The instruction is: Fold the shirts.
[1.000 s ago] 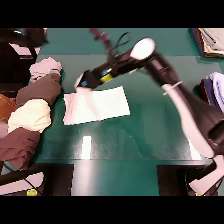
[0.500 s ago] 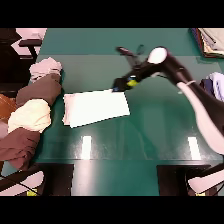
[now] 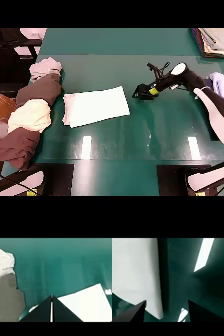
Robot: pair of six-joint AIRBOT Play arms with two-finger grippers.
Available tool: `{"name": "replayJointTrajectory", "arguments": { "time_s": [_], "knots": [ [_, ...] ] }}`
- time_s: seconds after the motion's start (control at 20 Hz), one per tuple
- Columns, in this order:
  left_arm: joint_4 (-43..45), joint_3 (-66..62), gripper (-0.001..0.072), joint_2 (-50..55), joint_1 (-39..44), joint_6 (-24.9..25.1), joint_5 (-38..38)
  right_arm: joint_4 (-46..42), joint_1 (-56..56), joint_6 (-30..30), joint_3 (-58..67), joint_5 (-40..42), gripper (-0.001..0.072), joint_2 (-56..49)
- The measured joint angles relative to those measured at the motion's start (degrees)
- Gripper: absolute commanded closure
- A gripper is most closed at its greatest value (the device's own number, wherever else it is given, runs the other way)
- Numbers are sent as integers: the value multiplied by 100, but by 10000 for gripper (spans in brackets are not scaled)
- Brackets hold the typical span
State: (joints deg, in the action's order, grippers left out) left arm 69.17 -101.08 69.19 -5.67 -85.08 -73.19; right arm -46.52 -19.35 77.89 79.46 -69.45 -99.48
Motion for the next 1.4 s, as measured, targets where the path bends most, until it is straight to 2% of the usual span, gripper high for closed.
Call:
{"name": "replayJointTrajectory", "arguments": {
  "time_s": [0.1, 0.2, 0.25, 0.3, 0.35, 0.4, 0.45, 0.6, 0.8, 1.05, 1.25, 1.4],
  "knots": [
    [-44, 33, 685, 7, 2, 4, 7, 380, -144, -90, 15, 83, 124, -284],
    [-87, 50, 685, 11, 0, 4, 13, 708, -358, -155, 216, 116, 168, -584],
    [-129, 55, 685, 11, 0, 4, 20, 804, -479, -168, 367, 127, 250, -734],
    [-168, 59, 686, 11, 2, 7, 26, 824, -616, -190, 560, 160, 434, -887],
    [-201, 61, 686, 11, 0, 4, 26, 822, -745, -199, 758, 190, 578, -1051],
    [-236, 61, 687, 13, 7, 4, 28, 802, -855, -205, 955, 199, 660, -1182],
    [-260, 63, 687, 11, 48, 9, 31, 846, -946, -212, 1158, 201, 698, -1292],
    [-289, 63, 687, 13, 420, 66, 63, 769, -1051, -201, 1770, 42, 698, -1445],
    [-258, 66, 685, 13, 1220, 127, 247, 87, -474, 146, 2411, -149, 698, -1043],
    [-223, 66, 685, 13, 1965, 146, 446, -824, 1222, 455, 2715, -282, 698, -37],
    [-221, 66, 685, 13, 2299, 153, 586, -1071, 2859, 514, 2767, -289, 698, 509],
    [-249, 66, 686, 13, 2402, 129, 634, -944, 3941, 457, 2780, -273, 698, 658]
  ]
}}
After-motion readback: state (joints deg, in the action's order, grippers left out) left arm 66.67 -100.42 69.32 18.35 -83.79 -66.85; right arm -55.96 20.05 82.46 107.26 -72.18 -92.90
